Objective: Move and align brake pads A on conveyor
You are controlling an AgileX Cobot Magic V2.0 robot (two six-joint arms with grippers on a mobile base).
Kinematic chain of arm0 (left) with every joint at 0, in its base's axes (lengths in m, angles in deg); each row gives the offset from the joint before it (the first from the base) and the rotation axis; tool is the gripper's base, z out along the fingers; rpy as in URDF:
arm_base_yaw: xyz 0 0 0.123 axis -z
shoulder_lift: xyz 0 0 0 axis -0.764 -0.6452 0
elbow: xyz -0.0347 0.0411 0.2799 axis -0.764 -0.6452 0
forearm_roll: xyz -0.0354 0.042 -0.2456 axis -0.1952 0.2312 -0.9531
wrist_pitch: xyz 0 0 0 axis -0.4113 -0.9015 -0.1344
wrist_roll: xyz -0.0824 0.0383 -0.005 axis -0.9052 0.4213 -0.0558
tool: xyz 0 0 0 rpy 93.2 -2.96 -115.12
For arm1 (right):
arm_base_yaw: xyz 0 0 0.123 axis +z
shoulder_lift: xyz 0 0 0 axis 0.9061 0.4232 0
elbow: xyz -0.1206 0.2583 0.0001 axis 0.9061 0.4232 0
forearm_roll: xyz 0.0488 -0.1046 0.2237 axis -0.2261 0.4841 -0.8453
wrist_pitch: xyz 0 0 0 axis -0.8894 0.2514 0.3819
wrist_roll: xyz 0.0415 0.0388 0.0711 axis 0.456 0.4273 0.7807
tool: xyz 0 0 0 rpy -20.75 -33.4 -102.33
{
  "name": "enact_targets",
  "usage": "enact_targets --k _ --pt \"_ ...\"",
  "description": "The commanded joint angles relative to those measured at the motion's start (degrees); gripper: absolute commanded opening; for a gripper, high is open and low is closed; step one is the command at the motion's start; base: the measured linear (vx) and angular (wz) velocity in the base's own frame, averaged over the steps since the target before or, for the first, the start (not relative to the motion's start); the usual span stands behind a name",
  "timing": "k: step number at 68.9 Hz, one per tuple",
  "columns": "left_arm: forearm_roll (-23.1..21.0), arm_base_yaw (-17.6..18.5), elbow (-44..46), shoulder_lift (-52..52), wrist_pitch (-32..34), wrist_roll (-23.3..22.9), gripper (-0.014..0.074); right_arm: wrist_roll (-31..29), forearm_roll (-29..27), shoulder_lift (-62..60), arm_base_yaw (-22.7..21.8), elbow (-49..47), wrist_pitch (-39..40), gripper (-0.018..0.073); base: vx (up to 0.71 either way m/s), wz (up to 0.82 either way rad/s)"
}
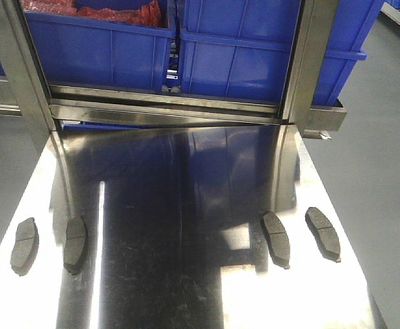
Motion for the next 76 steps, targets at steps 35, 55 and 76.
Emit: enact_targets --k 35,55,76 --pt "-0.59 -0.03 0.49 0.69 4.16 -0.1 -0.0006 -0.26 0.2 -0.89 -0.42 1.01 4.59 -0.0003 0.0 0.0" --pt "-0.59 -0.03 0.49 0.69 4.16 -0.1 -0.0006 -0.26 0.2 -0.89 -0.42 1.01 4.59 -0.0003 0.0 0.0" --pt "-3.18 -0.03 0.49 0.68 5.77 -0.1 -0.0006 -0.26 0.2 -0.89 -0.42 1.01 4.59 -0.0003 0.0 0.0"
